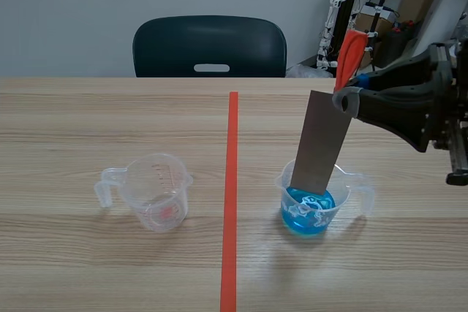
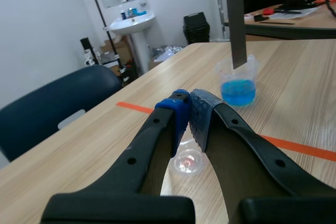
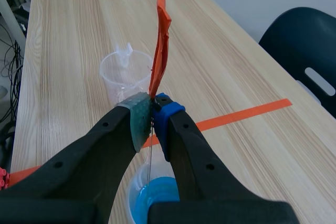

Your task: Do the redox reaction experiment. raise the plate out of the solution

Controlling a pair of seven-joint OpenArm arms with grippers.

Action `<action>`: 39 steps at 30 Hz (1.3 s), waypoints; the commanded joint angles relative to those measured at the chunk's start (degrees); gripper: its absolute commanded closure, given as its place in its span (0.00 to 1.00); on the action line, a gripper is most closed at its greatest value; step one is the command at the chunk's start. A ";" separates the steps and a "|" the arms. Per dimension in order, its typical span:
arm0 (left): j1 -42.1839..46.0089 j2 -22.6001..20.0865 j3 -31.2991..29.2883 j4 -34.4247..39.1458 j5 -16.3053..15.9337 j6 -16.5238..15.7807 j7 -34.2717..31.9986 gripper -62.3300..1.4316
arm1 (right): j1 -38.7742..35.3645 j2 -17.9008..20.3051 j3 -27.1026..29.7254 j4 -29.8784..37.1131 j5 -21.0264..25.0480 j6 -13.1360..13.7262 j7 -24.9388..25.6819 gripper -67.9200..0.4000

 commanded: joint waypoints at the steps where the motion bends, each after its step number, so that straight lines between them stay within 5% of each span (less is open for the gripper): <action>1: -1.11 -1.38 -0.13 2.56 -0.87 -1.38 1.18 0.94 | 1.01 1.70 1.92 1.46 1.88 0.20 0.31 0.99; 9: -9.35 -4.00 0.00 13.46 -0.92 -9.62 20.24 0.94 | 1.03 5.57 3.72 4.42 7.74 0.20 -2.47 0.99; 15: -13.81 -3.63 3.30 21.99 -1.09 -9.90 33.64 0.94 | 1.03 7.82 4.83 6.16 10.67 0.22 -5.18 0.99; 22: -23.96 1.77 12.50 23.61 -2.40 -9.64 49.03 0.94 | 1.03 10.19 5.31 6.60 12.39 0.20 -5.09 0.99; 30: -34.23 8.66 20.65 23.50 -2.32 -9.62 61.37 0.94 | 1.01 11.89 7.45 6.62 13.16 0.17 -5.09 0.99; 39: -40.15 14.75 23.37 23.43 -2.03 -9.01 68.78 0.94 | 1.01 11.87 7.54 6.62 13.14 0.17 -5.09 0.99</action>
